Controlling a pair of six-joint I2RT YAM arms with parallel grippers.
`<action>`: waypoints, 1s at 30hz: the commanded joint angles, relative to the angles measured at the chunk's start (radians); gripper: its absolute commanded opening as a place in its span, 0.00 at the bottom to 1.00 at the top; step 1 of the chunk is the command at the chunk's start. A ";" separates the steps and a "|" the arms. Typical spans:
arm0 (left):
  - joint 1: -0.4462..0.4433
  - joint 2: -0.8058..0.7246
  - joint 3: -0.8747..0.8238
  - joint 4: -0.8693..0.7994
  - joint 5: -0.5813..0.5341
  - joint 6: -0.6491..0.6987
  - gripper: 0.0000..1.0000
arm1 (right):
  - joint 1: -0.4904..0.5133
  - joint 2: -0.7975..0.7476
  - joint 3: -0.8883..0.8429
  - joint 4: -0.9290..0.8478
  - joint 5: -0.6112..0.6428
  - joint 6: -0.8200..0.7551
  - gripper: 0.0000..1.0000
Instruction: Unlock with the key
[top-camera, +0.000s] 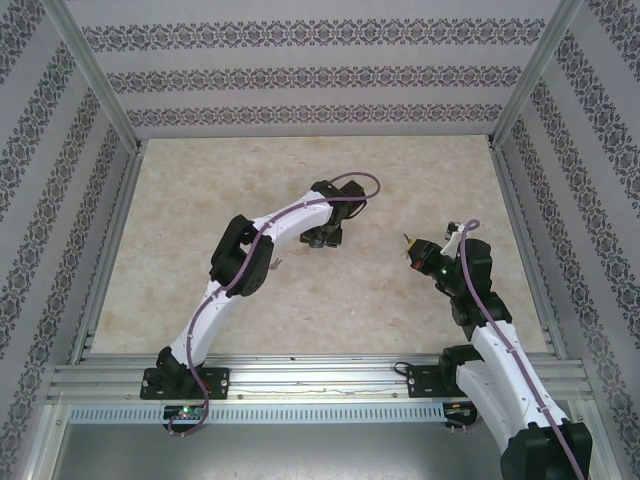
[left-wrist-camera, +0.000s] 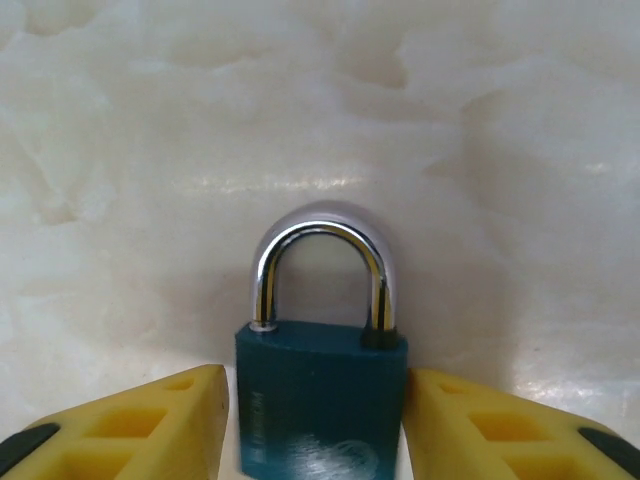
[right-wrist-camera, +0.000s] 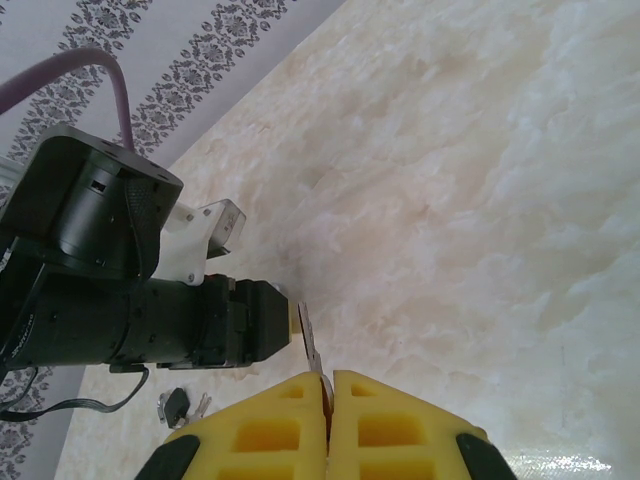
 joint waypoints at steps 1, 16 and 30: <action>0.018 0.025 -0.042 0.000 0.079 0.026 0.45 | -0.008 -0.006 -0.005 0.028 -0.003 0.001 0.00; 0.054 -0.113 -0.204 0.219 0.330 0.055 0.25 | -0.010 0.014 0.001 0.046 -0.001 0.011 0.00; 0.166 -0.341 -0.711 0.897 0.766 -0.195 0.29 | -0.009 0.031 -0.014 0.075 -0.014 0.042 0.00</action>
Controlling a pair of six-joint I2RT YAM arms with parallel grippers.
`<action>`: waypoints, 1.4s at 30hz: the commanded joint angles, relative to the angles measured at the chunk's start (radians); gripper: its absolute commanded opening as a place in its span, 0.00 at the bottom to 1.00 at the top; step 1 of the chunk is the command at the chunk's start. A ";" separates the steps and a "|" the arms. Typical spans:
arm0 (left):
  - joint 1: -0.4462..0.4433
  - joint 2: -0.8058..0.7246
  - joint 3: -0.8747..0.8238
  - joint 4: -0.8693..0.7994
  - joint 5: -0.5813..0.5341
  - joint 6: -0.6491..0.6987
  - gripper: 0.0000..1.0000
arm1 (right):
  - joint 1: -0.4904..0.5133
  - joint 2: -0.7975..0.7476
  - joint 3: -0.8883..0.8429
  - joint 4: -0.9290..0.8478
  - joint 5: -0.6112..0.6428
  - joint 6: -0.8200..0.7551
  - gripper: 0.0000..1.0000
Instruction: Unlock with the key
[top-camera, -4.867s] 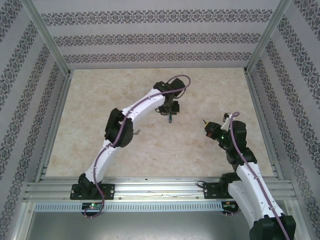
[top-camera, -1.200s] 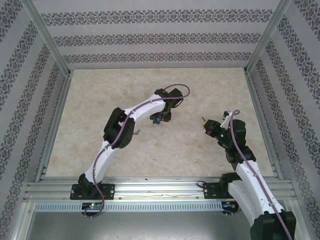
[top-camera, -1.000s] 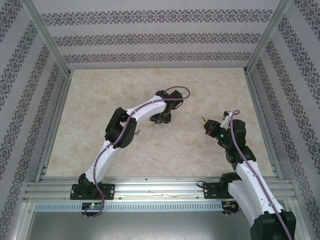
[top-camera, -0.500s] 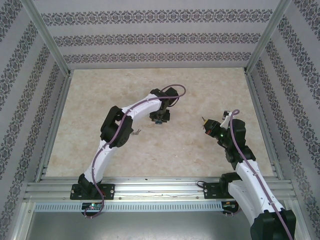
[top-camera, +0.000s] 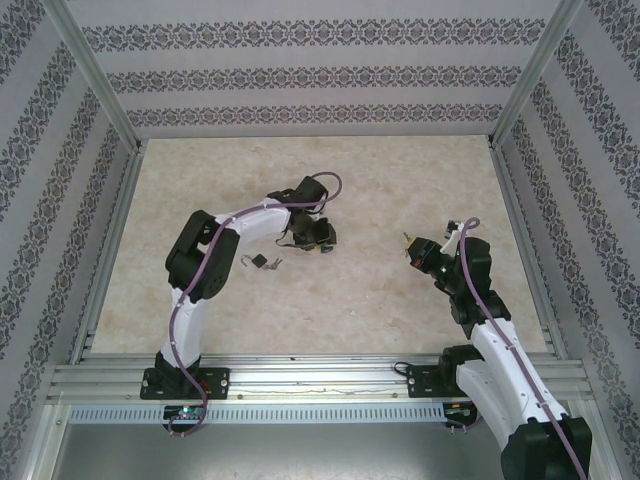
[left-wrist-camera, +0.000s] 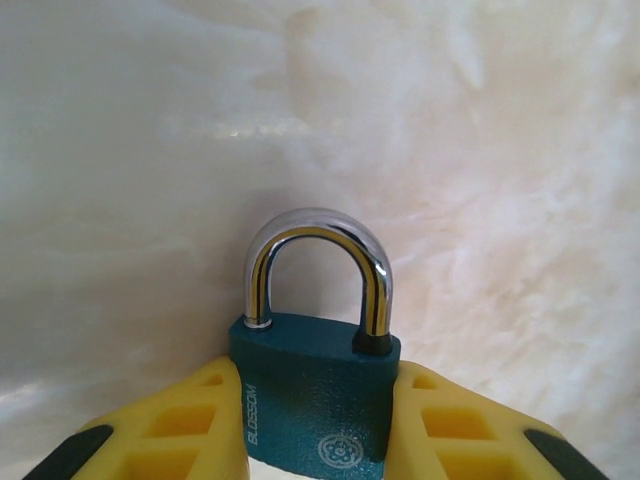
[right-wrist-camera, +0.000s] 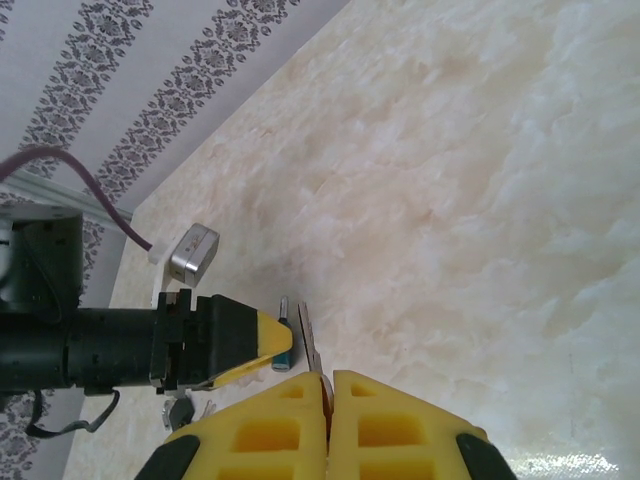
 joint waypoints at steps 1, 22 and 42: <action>0.027 -0.017 -0.115 0.271 0.159 -0.142 0.29 | -0.008 0.004 -0.014 0.047 -0.016 0.022 0.00; 0.060 -0.132 -0.259 0.350 0.100 -0.236 0.45 | 0.014 0.029 -0.003 0.044 -0.015 0.015 0.00; -0.060 0.006 0.265 -0.382 -0.193 -0.454 0.60 | 0.006 -0.060 -0.030 -0.001 0.010 -0.014 0.00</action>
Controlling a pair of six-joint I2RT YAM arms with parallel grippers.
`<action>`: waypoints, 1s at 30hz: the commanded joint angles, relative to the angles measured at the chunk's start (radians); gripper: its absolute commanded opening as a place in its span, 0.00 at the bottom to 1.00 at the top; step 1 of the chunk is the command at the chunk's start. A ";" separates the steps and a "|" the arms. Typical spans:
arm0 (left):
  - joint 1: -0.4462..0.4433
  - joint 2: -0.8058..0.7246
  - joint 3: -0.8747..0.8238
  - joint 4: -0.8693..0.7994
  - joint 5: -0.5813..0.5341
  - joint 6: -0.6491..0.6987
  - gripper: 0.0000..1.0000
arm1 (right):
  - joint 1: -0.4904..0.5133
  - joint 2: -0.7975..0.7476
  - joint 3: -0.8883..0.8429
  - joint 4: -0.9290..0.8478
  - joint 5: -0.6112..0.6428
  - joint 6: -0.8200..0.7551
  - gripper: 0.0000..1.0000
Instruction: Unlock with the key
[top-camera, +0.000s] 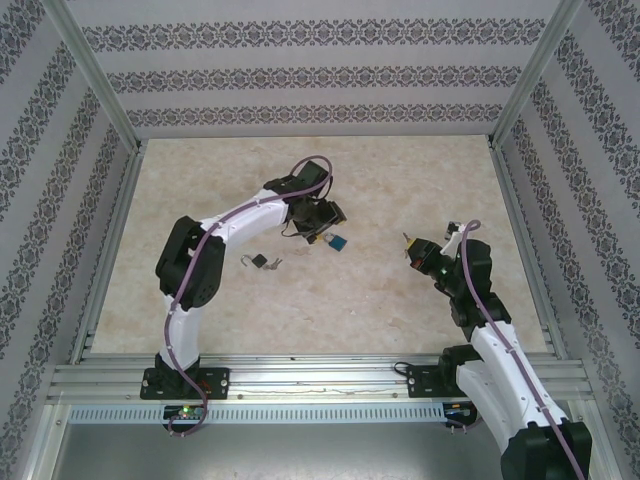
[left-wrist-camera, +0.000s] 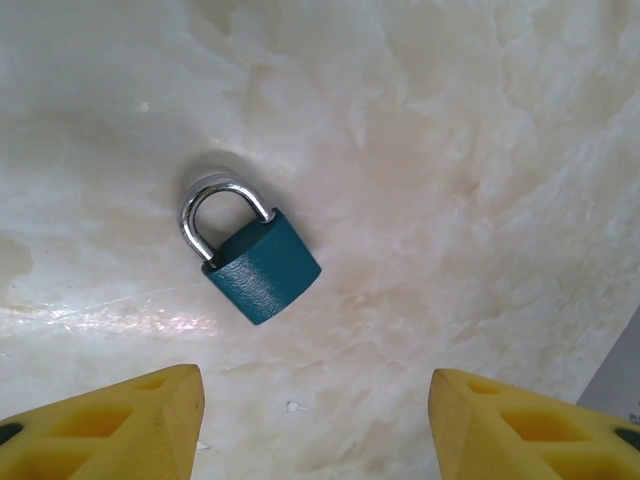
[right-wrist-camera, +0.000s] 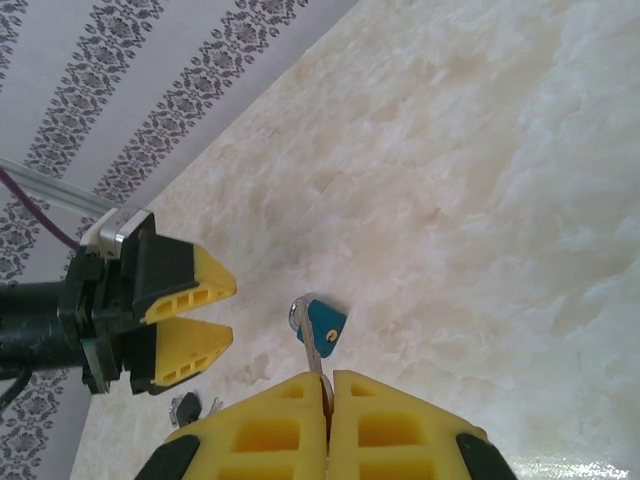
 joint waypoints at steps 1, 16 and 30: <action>-0.024 0.082 0.107 -0.214 -0.078 -0.071 0.60 | 0.001 -0.028 -0.018 -0.003 0.015 -0.015 0.00; -0.059 0.247 0.298 -0.340 -0.152 -0.247 0.63 | -0.048 -0.101 -0.050 -0.014 -0.023 -0.023 0.00; -0.072 0.452 0.615 -0.557 -0.170 -0.290 0.63 | -0.139 -0.134 -0.069 -0.024 -0.090 -0.024 0.00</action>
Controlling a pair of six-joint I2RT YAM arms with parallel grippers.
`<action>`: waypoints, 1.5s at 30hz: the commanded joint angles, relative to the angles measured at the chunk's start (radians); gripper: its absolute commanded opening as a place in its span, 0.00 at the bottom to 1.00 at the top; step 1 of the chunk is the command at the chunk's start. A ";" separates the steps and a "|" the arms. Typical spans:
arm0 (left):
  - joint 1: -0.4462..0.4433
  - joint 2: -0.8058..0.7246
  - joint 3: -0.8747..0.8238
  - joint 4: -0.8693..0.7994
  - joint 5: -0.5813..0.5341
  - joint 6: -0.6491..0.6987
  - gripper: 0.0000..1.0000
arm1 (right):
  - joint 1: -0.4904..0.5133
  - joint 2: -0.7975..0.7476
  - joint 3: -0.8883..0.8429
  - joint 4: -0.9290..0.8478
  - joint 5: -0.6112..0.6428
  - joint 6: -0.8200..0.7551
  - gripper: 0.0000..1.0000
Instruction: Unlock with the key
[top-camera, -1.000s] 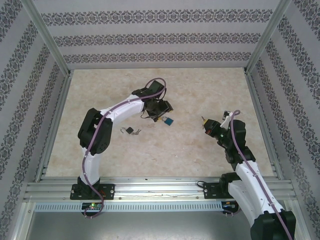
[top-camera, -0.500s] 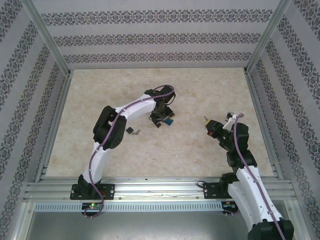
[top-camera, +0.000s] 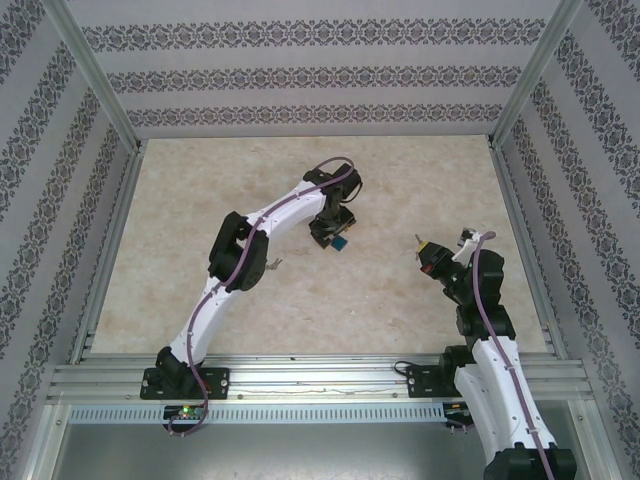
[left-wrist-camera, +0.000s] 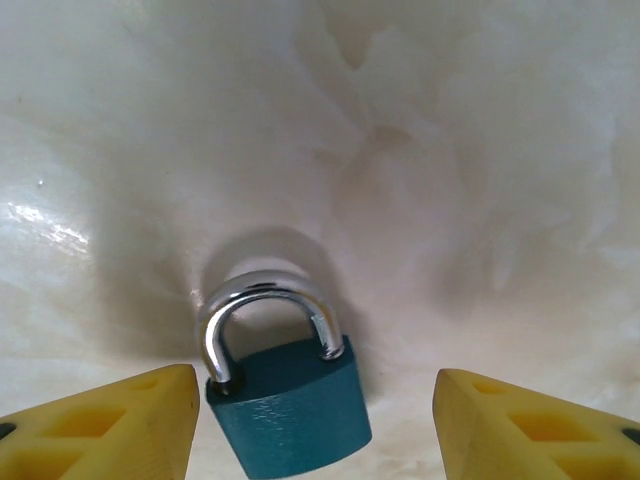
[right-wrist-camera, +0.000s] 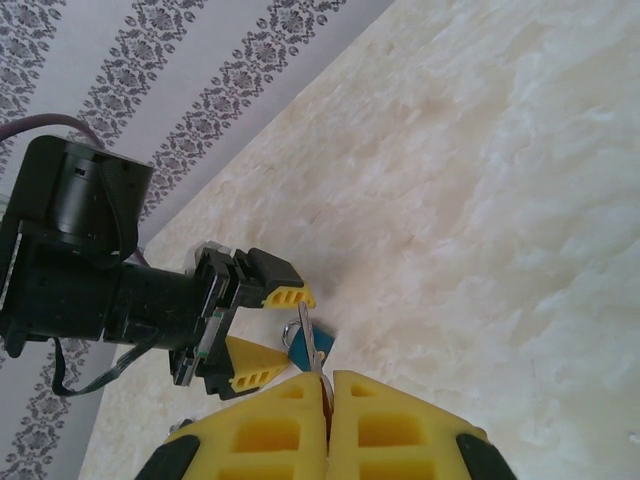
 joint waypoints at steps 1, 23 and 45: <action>-0.019 0.042 0.068 -0.131 -0.015 -0.039 0.63 | -0.022 -0.010 -0.018 0.010 -0.040 -0.020 0.00; -0.028 0.242 0.200 -0.202 -0.008 0.047 0.42 | -0.076 -0.022 -0.032 0.004 -0.062 -0.009 0.00; 0.065 -0.212 -0.435 0.191 -0.091 0.264 0.40 | -0.011 0.007 -0.034 -0.012 -0.053 -0.013 0.00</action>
